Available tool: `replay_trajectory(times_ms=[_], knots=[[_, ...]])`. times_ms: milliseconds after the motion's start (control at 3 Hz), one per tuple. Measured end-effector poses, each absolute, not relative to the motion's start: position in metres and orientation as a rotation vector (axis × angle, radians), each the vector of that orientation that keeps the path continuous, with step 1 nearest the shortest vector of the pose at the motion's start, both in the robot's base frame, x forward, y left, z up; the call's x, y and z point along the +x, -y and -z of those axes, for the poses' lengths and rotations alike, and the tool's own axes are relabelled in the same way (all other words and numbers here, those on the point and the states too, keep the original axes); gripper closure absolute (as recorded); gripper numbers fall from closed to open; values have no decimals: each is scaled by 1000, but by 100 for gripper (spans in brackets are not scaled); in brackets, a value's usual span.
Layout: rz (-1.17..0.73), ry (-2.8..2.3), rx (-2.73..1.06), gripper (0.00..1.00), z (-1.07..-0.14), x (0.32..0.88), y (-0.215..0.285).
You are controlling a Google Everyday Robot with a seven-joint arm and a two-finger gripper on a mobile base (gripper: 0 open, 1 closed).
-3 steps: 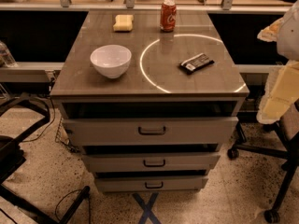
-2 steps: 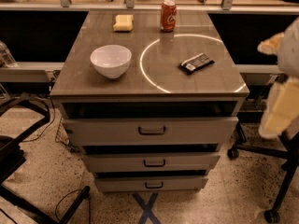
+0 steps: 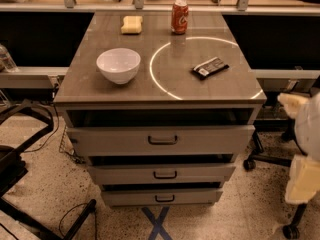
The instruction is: Open middle drawer
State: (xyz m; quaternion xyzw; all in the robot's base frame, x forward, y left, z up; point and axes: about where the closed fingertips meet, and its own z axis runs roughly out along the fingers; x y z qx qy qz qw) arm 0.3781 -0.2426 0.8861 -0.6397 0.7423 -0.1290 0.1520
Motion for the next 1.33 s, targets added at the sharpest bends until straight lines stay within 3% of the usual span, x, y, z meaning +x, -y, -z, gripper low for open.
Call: replay_trajectory(times_ms=[667, 1333], knots=[[348, -2282, -2003, 0, -772, 323, 262], [377, -2282, -1967, 0, -752, 325, 252]])
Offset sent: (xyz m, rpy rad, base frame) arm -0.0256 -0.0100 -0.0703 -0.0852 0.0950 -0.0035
